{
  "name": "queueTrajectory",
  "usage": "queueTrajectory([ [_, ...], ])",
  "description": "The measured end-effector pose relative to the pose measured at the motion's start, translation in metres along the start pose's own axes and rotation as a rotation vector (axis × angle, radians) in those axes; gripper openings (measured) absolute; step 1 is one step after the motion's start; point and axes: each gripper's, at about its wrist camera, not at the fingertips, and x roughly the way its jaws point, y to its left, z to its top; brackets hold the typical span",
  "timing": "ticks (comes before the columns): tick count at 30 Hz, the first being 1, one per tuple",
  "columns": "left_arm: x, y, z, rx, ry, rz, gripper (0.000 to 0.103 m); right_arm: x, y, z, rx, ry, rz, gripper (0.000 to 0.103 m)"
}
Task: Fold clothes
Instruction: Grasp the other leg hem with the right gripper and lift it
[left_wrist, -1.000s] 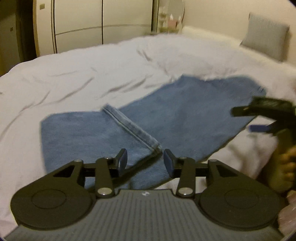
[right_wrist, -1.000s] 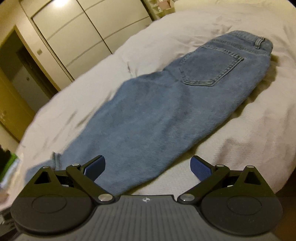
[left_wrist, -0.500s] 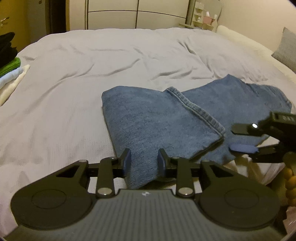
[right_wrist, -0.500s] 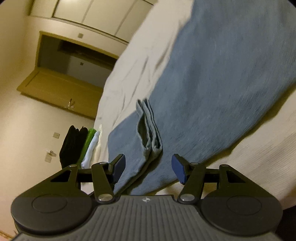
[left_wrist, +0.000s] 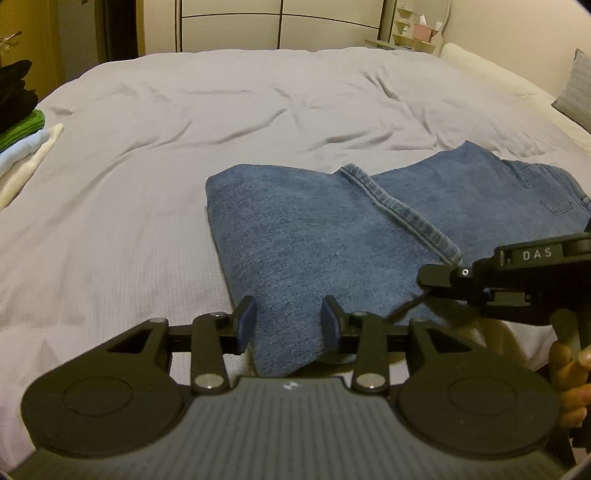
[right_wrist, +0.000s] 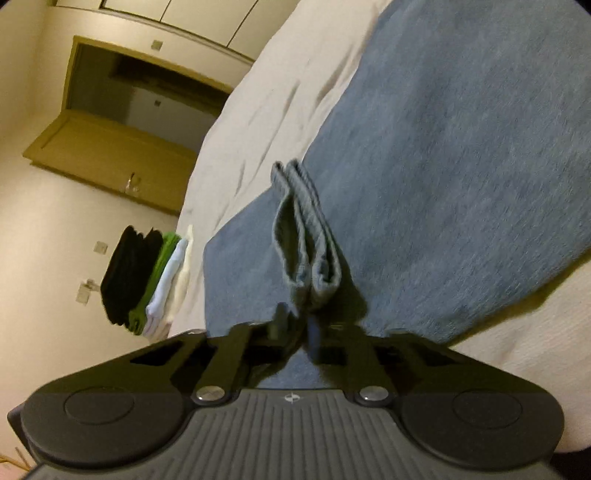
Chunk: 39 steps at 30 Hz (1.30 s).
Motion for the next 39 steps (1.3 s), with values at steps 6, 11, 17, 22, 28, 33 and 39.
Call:
queueTrajectory([
  [6,0.001,0.0,0.0,0.002,0.005,0.008,0.037,0.002,-0.007,-0.001,0.067,-0.007,0.022,0.018],
  [11,0.002,0.0,0.0,0.003,0.007,0.014,0.038,0.0,-0.004,-0.001,0.044,-0.009,0.007,0.018],
  [17,0.001,-0.001,0.001,0.004,0.012,0.018,0.038,0.001,-0.002,-0.003,0.008,-0.021,-0.02,0.009],
  [22,-0.015,-0.005,0.007,-0.006,-0.009,-0.017,0.039,-0.01,0.026,-0.005,-0.177,-0.109,-0.062,0.006],
  [28,-0.042,-0.022,0.026,0.01,-0.087,-0.119,0.048,-0.068,0.071,0.011,-0.443,-0.354,-0.117,0.006],
  [33,-0.024,-0.059,0.033,0.08,-0.061,-0.179,0.048,-0.148,0.045,0.03,-0.412,-0.616,-0.278,0.005],
  [39,0.007,-0.107,0.03,0.173,0.006,-0.225,0.047,-0.187,-0.086,0.056,0.114,-0.585,-0.32,0.018],
])
